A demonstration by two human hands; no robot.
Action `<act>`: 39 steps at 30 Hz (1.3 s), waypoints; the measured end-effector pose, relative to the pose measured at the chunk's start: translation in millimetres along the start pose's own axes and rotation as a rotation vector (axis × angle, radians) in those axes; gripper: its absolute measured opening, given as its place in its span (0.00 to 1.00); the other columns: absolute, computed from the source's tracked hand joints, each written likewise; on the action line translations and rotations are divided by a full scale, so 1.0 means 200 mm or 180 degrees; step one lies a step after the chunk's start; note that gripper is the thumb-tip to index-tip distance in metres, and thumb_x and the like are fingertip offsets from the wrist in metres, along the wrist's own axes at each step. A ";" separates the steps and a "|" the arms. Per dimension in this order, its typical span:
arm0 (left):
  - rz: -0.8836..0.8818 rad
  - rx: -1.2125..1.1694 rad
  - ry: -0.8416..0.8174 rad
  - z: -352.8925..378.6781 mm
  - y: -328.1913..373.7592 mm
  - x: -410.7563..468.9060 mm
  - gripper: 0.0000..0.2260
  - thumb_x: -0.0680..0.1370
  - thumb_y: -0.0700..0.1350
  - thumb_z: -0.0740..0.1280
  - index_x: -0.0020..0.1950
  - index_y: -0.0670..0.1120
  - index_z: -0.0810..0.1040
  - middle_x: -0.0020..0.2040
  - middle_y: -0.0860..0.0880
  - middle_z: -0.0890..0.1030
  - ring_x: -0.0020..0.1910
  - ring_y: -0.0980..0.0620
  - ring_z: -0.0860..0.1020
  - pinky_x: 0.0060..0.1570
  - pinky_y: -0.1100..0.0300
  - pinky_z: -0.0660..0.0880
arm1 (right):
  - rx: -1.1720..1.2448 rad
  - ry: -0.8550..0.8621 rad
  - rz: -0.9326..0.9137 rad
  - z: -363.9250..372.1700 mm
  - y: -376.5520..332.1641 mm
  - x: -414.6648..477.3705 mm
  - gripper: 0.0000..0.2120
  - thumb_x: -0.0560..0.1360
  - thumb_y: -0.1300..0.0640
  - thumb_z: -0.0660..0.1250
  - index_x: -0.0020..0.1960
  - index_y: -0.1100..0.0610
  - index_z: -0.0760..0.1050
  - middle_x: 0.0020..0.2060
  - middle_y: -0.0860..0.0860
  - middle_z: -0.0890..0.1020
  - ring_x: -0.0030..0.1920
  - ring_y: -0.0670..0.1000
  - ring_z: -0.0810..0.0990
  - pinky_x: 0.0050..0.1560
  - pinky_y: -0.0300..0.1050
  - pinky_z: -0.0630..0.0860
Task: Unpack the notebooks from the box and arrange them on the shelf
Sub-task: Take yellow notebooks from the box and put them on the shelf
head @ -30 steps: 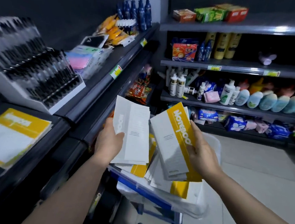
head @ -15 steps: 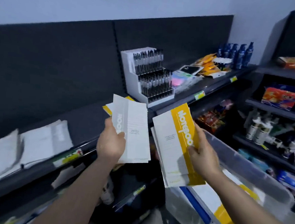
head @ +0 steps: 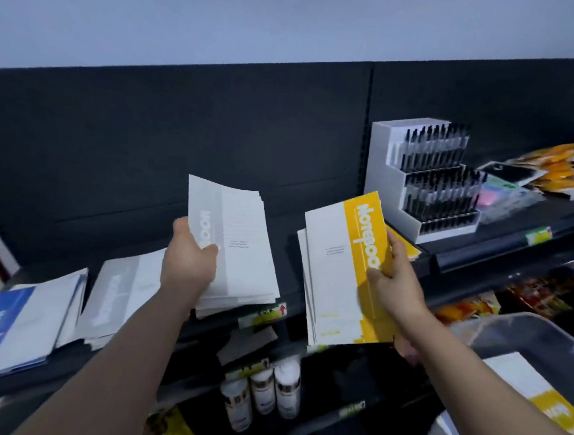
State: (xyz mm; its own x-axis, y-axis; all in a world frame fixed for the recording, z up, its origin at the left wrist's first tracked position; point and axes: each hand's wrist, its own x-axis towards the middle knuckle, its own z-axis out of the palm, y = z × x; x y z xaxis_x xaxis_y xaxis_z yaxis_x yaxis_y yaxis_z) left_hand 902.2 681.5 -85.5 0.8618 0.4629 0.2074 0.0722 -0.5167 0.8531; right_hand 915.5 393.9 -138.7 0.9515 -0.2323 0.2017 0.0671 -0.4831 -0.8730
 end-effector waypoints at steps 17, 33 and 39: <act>-0.0141 -0.0309 0.0645 0.00 0.08 0.33 0.17 0.78 0.36 0.63 0.64 0.47 0.65 0.47 0.55 0.74 0.41 0.55 0.74 0.33 0.62 0.68 | 0.0674 -0.0705 -0.0419 0.30 -0.19 0.61 0.35 0.75 0.66 0.62 0.71 0.35 0.56 0.59 0.40 0.78 0.57 0.49 0.79 0.58 0.54 0.76; -0.0368 0.0083 0.0983 0.26 0.08 0.27 0.15 0.77 0.37 0.64 0.62 0.48 0.66 0.45 0.55 0.74 0.49 0.48 0.75 0.49 0.54 0.72 | -0.2133 -0.2132 -0.0454 0.49 0.01 0.74 0.24 0.79 0.56 0.60 0.72 0.58 0.58 0.66 0.60 0.68 0.65 0.60 0.69 0.61 0.50 0.70; -0.0424 0.0368 0.0879 0.29 0.06 0.25 0.16 0.77 0.39 0.65 0.63 0.47 0.66 0.41 0.58 0.72 0.46 0.47 0.75 0.47 0.51 0.75 | -0.2883 -0.2026 -0.1351 0.49 0.02 0.72 0.25 0.80 0.58 0.57 0.76 0.55 0.58 0.78 0.57 0.47 0.77 0.60 0.46 0.75 0.54 0.55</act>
State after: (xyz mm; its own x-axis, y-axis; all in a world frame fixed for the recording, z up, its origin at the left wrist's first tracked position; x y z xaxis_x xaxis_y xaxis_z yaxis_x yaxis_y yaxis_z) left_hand 975.1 656.4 -93.9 0.6733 0.7016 0.2331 0.2455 -0.5096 0.8247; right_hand 1082.8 441.6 -156.5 0.8998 0.4287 -0.0813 0.4200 -0.9014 -0.1053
